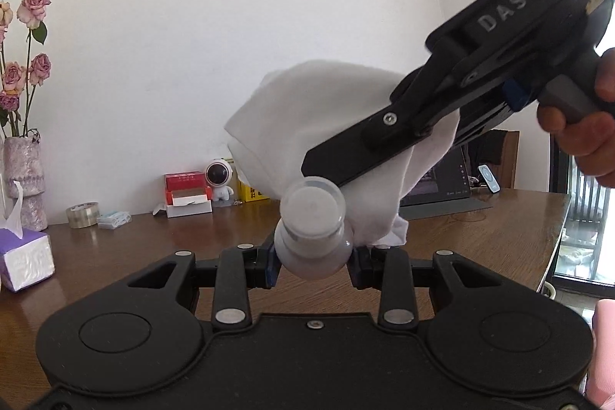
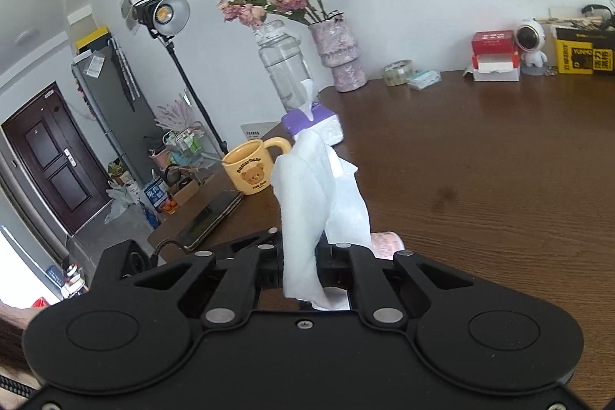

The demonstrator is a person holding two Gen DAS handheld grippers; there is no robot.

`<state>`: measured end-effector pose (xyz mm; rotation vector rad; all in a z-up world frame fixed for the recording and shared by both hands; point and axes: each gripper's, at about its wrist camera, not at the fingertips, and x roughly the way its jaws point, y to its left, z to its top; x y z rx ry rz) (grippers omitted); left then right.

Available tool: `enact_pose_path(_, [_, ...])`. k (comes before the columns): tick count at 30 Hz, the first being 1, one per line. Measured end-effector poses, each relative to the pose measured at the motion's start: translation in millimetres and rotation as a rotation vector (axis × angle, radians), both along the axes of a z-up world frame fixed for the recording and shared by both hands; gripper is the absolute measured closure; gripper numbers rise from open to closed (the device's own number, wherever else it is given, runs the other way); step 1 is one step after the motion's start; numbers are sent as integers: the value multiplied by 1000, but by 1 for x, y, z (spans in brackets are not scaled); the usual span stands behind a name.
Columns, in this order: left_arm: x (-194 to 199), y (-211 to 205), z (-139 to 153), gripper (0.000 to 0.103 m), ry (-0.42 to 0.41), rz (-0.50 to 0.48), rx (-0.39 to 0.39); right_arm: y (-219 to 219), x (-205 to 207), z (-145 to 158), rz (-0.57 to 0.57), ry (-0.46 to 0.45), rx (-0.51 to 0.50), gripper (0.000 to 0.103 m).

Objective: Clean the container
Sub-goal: 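Tilt the bottle with the left gripper while the right gripper wipes its cap with the tissue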

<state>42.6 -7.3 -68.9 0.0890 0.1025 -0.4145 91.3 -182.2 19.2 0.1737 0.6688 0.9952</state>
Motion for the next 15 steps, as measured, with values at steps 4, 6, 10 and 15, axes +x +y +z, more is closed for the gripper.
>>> enact_pose_path(4, [-7,-2,0,70,-15,-3,25,-4,14,-2,-80,-13,-73,96])
enact_pose_path(6, [-14,-6,0,70,-43,-5,48,-12,28,-8,-129,4,-84,96])
enact_pose_path(10, [-19,-13,-2,70,-75,-4,88,-13,28,-10,-94,49,-66,96])
enact_pose_path(15, [-15,-15,-5,70,-45,9,85,-6,4,1,36,74,5,96])
